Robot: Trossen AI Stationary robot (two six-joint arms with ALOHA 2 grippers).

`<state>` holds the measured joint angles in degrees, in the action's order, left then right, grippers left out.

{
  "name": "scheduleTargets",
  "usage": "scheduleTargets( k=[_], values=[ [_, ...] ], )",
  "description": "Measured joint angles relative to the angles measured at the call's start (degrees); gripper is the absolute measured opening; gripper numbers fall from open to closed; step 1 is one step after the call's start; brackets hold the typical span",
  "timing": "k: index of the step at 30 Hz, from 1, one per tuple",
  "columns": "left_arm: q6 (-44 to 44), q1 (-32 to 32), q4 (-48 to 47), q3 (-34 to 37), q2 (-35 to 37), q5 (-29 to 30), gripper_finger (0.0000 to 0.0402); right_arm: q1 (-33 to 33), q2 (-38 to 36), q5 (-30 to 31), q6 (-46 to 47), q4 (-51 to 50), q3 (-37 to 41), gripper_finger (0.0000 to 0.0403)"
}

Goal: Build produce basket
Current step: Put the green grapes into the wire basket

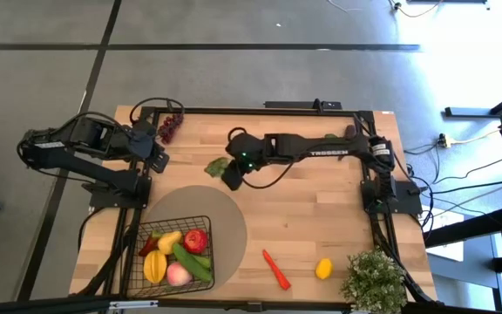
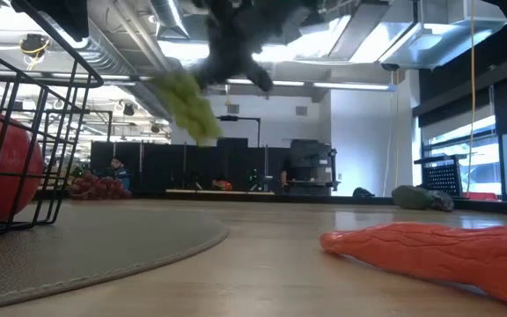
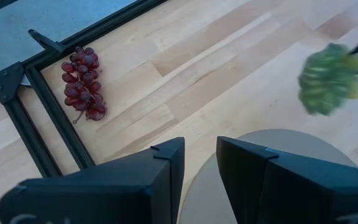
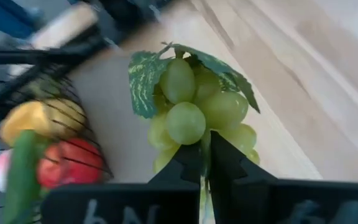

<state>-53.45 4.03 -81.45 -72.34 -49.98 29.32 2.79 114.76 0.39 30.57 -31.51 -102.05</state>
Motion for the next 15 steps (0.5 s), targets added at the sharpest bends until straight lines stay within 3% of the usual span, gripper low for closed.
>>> scheduleTargets(
  k=[6,15],
  values=[
    [2.6,0.0,0.0,0.0,0.0,0.6,0.0084,-2.5,0.0,-0.3,-4.1,3.2,-4.7,0.0000],
    [4.9,0.0,0.0,0.0,0.0,1.7,0.0084,-5.8,0.4,-6.9,-5.7,19.5,-4.8,0.0000]
  ],
)
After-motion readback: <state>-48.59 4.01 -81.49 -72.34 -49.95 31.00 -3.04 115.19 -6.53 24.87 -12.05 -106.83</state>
